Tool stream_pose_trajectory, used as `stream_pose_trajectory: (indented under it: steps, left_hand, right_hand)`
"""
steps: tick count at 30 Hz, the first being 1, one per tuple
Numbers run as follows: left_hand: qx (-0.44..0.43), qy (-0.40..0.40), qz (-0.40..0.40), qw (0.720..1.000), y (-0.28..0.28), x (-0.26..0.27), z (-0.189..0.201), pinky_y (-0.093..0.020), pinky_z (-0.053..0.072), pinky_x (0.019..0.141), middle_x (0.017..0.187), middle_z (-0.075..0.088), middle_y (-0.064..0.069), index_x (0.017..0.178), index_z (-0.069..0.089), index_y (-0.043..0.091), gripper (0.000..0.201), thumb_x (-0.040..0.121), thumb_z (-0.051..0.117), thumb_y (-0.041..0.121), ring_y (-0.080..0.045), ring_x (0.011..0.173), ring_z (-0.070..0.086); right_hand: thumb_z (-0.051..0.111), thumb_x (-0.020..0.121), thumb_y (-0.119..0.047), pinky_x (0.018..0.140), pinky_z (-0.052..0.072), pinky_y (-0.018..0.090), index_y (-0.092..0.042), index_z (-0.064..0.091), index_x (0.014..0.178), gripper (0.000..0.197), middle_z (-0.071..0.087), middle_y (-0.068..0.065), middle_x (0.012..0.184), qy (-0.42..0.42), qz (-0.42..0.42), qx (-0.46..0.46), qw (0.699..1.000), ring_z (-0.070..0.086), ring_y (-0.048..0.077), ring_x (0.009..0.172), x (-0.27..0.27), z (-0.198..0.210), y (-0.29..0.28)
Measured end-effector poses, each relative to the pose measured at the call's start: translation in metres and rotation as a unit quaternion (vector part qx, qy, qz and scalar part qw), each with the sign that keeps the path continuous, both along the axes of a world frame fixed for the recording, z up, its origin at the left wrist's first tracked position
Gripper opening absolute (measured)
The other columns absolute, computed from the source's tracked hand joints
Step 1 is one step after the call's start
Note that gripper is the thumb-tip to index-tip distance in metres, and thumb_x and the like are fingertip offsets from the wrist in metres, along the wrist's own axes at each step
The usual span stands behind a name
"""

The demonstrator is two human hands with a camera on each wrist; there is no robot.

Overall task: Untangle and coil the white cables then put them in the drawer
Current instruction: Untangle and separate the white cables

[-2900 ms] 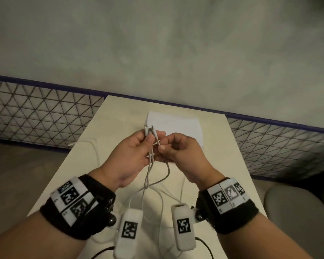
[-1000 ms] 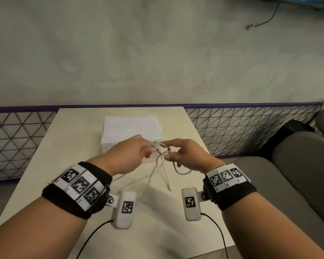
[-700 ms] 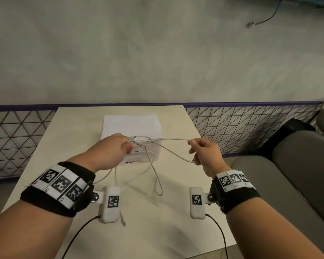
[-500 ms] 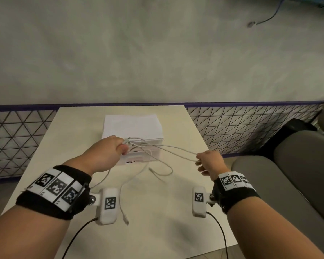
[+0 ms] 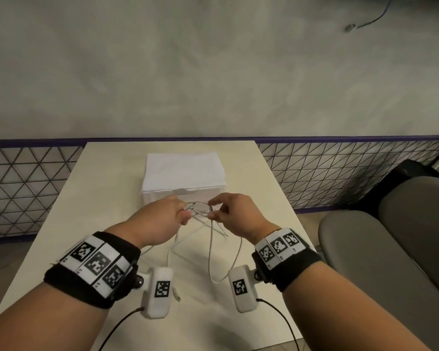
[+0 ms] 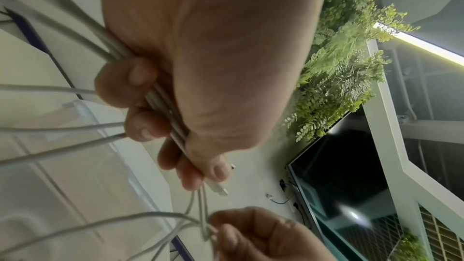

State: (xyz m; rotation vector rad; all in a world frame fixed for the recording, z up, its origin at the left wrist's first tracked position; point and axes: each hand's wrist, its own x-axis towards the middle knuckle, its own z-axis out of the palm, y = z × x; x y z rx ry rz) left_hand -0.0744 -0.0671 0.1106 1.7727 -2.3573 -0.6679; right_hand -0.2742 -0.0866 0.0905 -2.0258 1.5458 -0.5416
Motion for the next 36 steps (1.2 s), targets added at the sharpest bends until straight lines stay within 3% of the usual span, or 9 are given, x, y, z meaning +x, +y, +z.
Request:
stream_pose_trajectory:
  steps: [8, 13, 18, 23, 26, 28, 31, 34, 36]
  left_hand:
    - [0.012, -0.005, 0.083, 0.996, -0.003, 0.027, -0.007, -0.021, 0.035, 0.059, 0.091, 0.052, -0.003, 0.085, 0.062, 0.010, 0.027, 0.097, 0.041, 0.023, -0.016, 0.075, 0.052]
    - [0.018, 0.003, 0.113, 0.993, 0.000, 0.035, -0.007, -0.020, 0.035, 0.060, 0.094, 0.055, -0.006, 0.088, 0.064, 0.006, 0.029, 0.097, 0.042, 0.022, -0.021, 0.080, 0.054]
    - [0.002, 0.004, 0.137, 0.990, 0.006, 0.042, 0.000, -0.020, 0.032, 0.057, 0.086, 0.052, -0.007, 0.088, 0.065, 0.001, 0.034, 0.097, 0.041, 0.023, -0.016, 0.068, 0.047]
    - [-0.005, -0.005, 0.115, 0.993, 0.011, 0.043, 0.008, -0.018, 0.033, 0.060, 0.089, 0.050, -0.003, 0.087, 0.064, 0.007, 0.033, 0.098, 0.040, 0.027, -0.014, 0.072, 0.048]
    - [-0.008, -0.022, 0.055, 0.998, 0.014, 0.038, 0.018, -0.020, 0.034, 0.061, 0.094, 0.051, 0.001, 0.082, 0.060, 0.016, 0.030, 0.098, 0.039, 0.031, -0.012, 0.077, 0.051]
    - [-0.011, -0.040, 0.011, 0.999, 0.017, 0.031, 0.027, -0.020, 0.033, 0.061, 0.093, 0.050, 0.004, 0.080, 0.059, 0.019, 0.029, 0.097, 0.040, 0.033, -0.008, 0.077, 0.050]
    - [-0.023, -0.057, -0.028, 0.998, 0.018, 0.020, 0.036, -0.016, 0.031, 0.060, 0.089, 0.047, 0.008, 0.082, 0.059, 0.020, 0.028, 0.097, 0.041, 0.035, -0.003, 0.075, 0.047]
    - [-0.029, -0.043, -0.042, 0.998, 0.018, 0.016, 0.039, -0.014, 0.029, 0.059, 0.087, 0.046, 0.009, 0.077, 0.056, 0.025, 0.027, 0.097, 0.041, 0.034, -0.001, 0.073, 0.046]
    - [-0.029, -0.035, -0.034, 0.998, 0.019, 0.020, 0.037, -0.017, 0.032, 0.061, 0.086, 0.046, 0.010, 0.075, 0.054, 0.026, 0.027, 0.097, 0.040, 0.034, -0.003, 0.074, 0.047]
  right_hand:
    - [0.054, 0.091, -0.012, 0.066, 0.036, 0.025, -0.016, 0.059, 0.081, 0.012, 0.059, -0.001, 0.074, -0.029, -0.168, -0.073, 0.983, 0.053, 0.019, 0.071, -0.053, -0.014, -0.013]
    - [0.050, 0.089, -0.005, 0.068, 0.040, 0.028, -0.015, 0.056, 0.086, 0.012, 0.061, 0.003, 0.082, 0.015, -0.260, 0.003, 0.965, 0.057, 0.023, 0.081, -0.087, -0.040, -0.015]
    - [0.049, 0.089, -0.005, 0.067, 0.041, 0.029, -0.010, 0.057, 0.090, 0.009, 0.061, 0.008, 0.087, 0.077, -0.318, 0.069, 0.942, 0.053, 0.022, 0.079, -0.117, -0.058, -0.004]
    - [0.039, 0.095, -0.016, 0.096, 0.043, 0.032, -0.005, 0.055, 0.123, 0.034, 0.055, 0.013, 0.130, 0.221, -0.244, 0.160, 0.931, 0.053, 0.027, 0.118, -0.120, -0.071, 0.005]
    - [0.048, 0.092, -0.018, 0.103, 0.039, 0.032, -0.013, 0.040, 0.139, 0.049, 0.045, 0.010, 0.141, 0.145, -0.203, 0.110, 0.962, 0.049, 0.026, 0.125, -0.092, -0.059, 0.004]
    - [0.056, 0.089, -0.021, 0.101, 0.039, 0.028, -0.018, 0.042, 0.140, 0.053, 0.047, 0.004, 0.142, 0.042, -0.132, 0.046, 0.989, 0.056, 0.019, 0.116, -0.062, -0.039, 0.002]
    - [0.058, 0.088, -0.020, 0.081, 0.042, 0.021, -0.025, 0.046, 0.137, 0.050, 0.057, -0.005, 0.132, -0.062, -0.015, 0.013, 0.998, 0.054, 0.005, 0.068, -0.022, -0.011, 0.000]
    - [0.059, 0.089, -0.022, 0.080, 0.047, 0.023, -0.031, 0.042, 0.138, 0.053, 0.059, -0.012, 0.124, -0.065, 0.065, 0.033, 0.995, 0.053, 0.001, 0.063, -0.002, -0.005, -0.004]
    - [0.061, 0.089, -0.025, 0.072, 0.048, 0.023, -0.023, 0.059, 0.120, 0.032, 0.065, -0.006, 0.098, -0.047, 0.074, 0.040, 0.995, 0.057, 0.002, 0.062, 0.002, -0.010, -0.005]
